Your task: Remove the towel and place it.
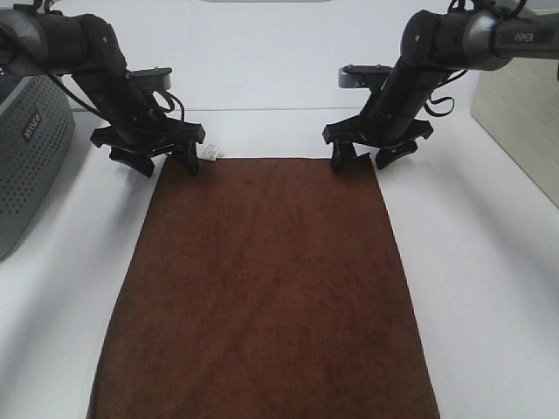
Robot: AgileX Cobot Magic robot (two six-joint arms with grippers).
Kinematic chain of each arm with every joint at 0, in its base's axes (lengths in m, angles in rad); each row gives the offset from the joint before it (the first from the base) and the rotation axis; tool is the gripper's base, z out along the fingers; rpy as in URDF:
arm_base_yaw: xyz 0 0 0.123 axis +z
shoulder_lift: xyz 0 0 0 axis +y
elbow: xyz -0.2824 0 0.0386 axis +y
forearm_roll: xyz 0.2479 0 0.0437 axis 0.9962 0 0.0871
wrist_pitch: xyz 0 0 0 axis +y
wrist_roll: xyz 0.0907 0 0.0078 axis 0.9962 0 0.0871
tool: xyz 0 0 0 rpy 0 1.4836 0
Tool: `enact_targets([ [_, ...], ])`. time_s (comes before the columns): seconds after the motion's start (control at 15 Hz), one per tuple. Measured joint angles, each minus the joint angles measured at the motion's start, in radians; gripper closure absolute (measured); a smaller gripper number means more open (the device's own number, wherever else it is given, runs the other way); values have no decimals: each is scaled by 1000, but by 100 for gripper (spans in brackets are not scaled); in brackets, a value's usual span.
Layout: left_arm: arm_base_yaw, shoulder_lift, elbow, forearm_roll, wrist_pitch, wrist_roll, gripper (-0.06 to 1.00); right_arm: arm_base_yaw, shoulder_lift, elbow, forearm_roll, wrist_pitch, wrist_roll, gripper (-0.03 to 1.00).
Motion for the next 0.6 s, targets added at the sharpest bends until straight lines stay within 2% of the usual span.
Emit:
enact_targets([
  [0.27, -11, 10, 0, -13, -39, -7, 57, 22, 2, 0, -33, -3, 3, 41],
  [0.33, -15, 12, 0, -14, -53, -7, 71, 21, 5, 0, -40, -3, 3, 49],
  [0.4, -17, 13, 0, -15, -57, -7, 75, 21, 5, 0, -40, -3, 3, 57],
  [0.47, -19, 15, 1, -21, -61, -7, 88, 21, 5, 0, -40, -3, 3, 65],
  [0.6, -19, 15, 3, -22, -64, -3, 94, 21, 5, 0, -40, -3, 3, 87],
])
